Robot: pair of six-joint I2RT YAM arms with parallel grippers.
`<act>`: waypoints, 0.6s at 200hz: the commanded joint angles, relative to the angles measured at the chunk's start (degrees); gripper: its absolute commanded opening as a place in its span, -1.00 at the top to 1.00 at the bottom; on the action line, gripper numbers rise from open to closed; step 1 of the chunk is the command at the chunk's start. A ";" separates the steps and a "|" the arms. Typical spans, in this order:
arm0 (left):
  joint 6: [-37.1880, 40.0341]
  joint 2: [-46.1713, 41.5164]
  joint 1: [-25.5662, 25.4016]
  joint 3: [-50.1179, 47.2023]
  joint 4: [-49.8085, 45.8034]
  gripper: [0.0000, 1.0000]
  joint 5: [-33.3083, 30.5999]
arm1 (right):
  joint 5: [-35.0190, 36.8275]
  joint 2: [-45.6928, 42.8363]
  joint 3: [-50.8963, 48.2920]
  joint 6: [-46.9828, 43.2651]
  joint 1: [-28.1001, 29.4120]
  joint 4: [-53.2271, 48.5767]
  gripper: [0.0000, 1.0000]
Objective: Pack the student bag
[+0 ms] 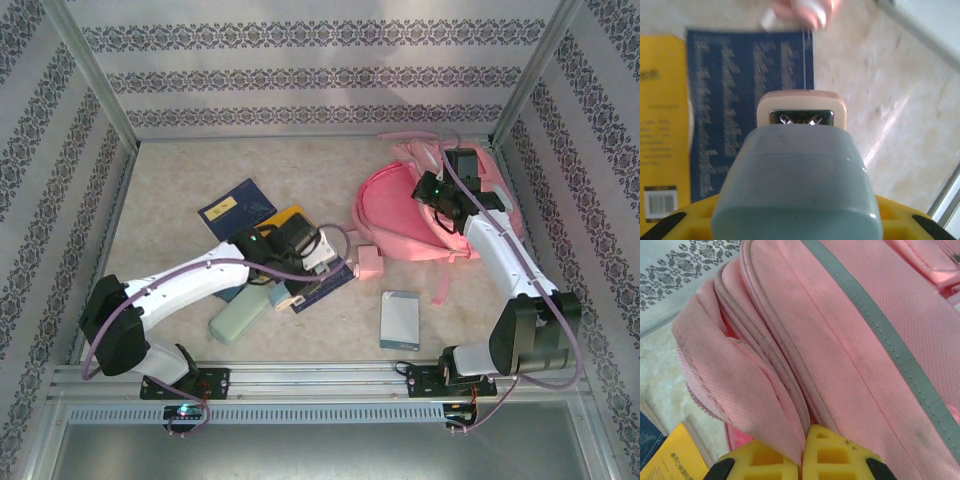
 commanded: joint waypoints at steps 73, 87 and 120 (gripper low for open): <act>-35.45 7.70 14.77 16.61 19.79 0.89 15.48 | -2.53 -6.19 3.07 3.97 0.43 -0.61 1.00; -40.36 11.59 15.87 21.48 20.76 0.93 17.12 | -3.92 -6.99 3.27 5.41 0.17 -0.10 1.00; -48.48 21.37 16.19 30.01 26.40 0.95 20.38 | -6.91 -8.52 4.20 7.46 -0.33 -0.53 1.00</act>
